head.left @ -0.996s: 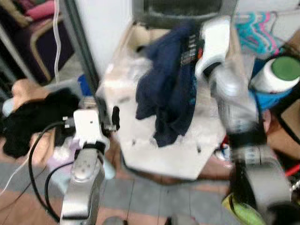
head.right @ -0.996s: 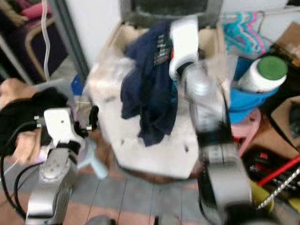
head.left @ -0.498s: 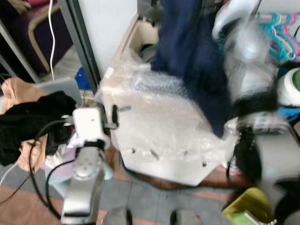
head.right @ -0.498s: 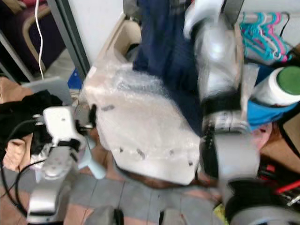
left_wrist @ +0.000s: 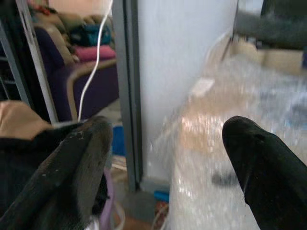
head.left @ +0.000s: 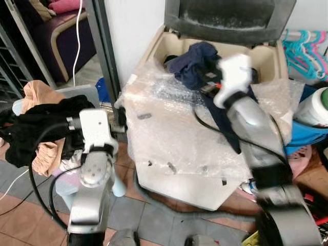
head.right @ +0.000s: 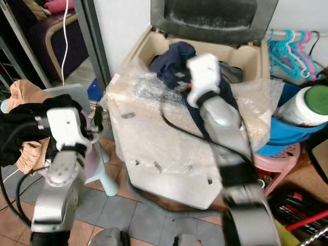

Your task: Clothes washing

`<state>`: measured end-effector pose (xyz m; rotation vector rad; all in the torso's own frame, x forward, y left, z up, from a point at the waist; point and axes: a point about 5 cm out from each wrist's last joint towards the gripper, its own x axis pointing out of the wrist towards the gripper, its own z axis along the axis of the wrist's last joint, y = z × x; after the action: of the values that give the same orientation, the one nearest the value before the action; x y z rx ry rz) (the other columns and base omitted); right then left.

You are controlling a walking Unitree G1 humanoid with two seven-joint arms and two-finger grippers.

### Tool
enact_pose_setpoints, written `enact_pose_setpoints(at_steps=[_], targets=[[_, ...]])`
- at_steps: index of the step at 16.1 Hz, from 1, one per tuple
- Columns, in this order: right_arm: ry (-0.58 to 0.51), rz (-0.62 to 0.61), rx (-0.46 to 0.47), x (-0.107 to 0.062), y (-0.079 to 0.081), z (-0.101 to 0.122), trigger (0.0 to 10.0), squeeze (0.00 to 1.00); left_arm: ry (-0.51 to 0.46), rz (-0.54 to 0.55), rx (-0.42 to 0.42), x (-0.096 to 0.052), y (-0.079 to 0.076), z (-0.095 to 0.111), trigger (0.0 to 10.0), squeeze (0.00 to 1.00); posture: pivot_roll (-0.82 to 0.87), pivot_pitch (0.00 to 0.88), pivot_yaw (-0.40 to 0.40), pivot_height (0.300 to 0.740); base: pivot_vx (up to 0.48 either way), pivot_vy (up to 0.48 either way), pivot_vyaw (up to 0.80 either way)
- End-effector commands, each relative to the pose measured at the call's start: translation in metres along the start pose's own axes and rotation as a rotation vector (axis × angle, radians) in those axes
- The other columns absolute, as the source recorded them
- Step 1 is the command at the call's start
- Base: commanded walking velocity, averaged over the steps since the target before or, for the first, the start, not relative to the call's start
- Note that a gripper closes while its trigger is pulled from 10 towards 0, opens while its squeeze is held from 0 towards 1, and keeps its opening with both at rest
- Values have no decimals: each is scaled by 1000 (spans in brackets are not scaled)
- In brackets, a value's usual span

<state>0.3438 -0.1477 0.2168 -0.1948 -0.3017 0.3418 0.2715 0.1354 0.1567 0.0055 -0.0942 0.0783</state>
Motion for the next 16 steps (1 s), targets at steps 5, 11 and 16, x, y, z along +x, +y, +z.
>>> enact_pose_setpoints(at_steps=[5,11,16], targets=[[98,-79,-39,-34,5,-9,10000,1000,-15,66,42,6,9,6,10000,0,-12,41,16,740,0,0,0],[343,-70,121,-59,9,-42,10000,1000,67,-39,31,5,-3,-12,10000,0,-48,32,52,740,0,0,0],[266,141,131,-63,41,-29,10000,941,61,-50,8,1,-9,-16,10000,0,-59,14,64,740,0,0,0]])
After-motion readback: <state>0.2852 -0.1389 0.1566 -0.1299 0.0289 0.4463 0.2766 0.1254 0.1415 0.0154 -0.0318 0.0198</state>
